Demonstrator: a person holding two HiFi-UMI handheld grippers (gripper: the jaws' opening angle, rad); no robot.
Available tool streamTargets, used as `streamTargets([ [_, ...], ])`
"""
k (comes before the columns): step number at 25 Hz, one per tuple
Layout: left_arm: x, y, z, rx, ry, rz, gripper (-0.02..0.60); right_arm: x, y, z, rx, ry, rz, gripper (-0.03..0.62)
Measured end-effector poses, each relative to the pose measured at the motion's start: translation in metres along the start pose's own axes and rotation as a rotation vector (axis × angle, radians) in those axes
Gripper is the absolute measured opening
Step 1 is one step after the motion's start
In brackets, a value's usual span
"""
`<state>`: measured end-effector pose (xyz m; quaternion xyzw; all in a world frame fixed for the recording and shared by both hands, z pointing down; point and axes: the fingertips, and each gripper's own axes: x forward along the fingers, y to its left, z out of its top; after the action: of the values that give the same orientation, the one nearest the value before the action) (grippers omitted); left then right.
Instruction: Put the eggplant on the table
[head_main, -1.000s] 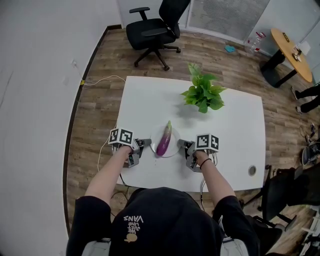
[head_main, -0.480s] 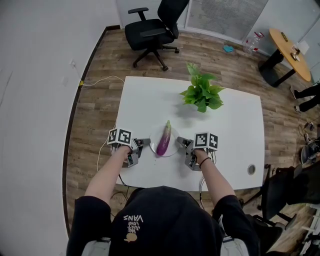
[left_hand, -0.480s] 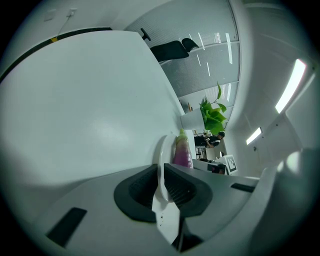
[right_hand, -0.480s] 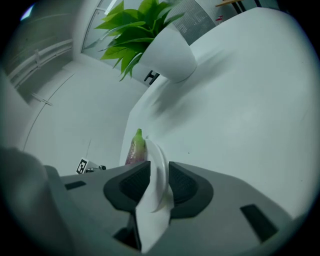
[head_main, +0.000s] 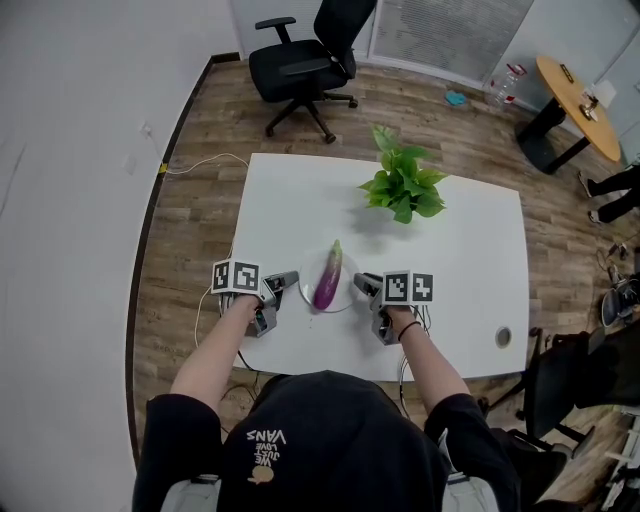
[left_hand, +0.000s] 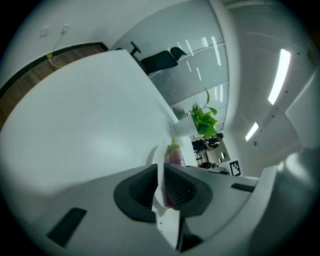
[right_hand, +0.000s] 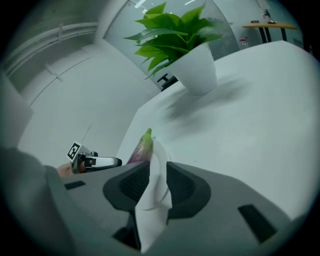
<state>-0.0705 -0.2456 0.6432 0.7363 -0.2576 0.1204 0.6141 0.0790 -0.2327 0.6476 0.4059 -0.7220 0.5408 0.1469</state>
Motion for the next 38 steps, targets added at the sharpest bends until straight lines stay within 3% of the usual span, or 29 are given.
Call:
streamTargets([
  [6,-0.012,-0.054,0.011,0.168,-0.137,-0.110,0.025,-0.022,0.032,0.020,-0.059,-0.137,0.067,0.112],
  [10,-0.021,-0.089,0.013,0.290,-0.224,-0.165,0.023,-0.043,0.054,0.033,-0.169,-0.245,0.095,0.088],
  [16,-0.041,-0.130,0.015,0.559,-0.375,-0.158,0.021,-0.073,0.083,0.035,-0.302,-0.385,0.130,0.034],
  [22,-0.055,-0.153,0.005,0.744,-0.456,-0.107,0.020,-0.102,0.109,0.038,-0.469,-0.510,0.105,0.023],
  [28,-0.070,-0.173,0.000,0.831,-0.534,-0.083,0.014,-0.124,0.127,0.040,-0.555,-0.593,0.104,0.018],
  [38,-0.088,-0.196,-0.006,0.898,-0.630,-0.068,0.011,-0.142,0.140,0.035,-0.632,-0.657,0.067,0.018],
])
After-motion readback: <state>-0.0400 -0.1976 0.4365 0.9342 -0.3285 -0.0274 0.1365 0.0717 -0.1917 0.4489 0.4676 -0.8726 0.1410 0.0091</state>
